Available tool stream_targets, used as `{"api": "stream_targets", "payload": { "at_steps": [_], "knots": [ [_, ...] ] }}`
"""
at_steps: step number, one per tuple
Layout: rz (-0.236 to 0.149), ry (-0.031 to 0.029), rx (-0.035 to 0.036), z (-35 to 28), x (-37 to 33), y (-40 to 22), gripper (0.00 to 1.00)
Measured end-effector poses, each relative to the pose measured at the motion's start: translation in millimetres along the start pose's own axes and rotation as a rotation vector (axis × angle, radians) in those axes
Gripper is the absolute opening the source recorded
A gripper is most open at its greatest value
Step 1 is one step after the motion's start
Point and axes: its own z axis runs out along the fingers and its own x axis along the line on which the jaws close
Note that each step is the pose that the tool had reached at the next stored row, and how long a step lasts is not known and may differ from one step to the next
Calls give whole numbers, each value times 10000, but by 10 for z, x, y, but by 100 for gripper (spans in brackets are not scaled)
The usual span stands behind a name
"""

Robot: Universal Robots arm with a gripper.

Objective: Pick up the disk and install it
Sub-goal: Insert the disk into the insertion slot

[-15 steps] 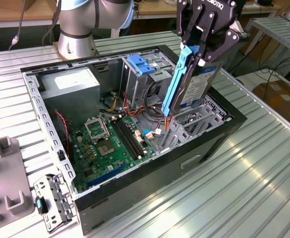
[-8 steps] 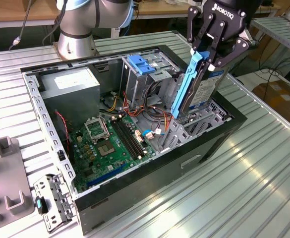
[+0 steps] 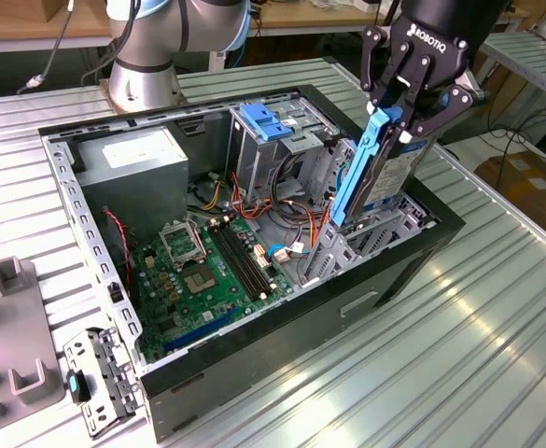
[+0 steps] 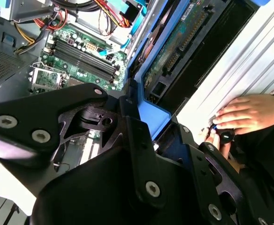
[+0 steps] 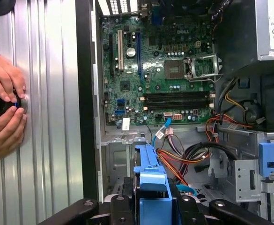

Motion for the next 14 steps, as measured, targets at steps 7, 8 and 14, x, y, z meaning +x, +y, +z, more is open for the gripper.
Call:
{"api": "stream_targets", "payload": {
  "at_steps": [7, 8, 14],
  "knots": [
    [0, 1, 0, 72, 12, -2, 37],
    [0, -1, 0, 83, 15, -2, 37],
    [-1, 0, 0, 112, 15, -2, 37]
  ]
}}
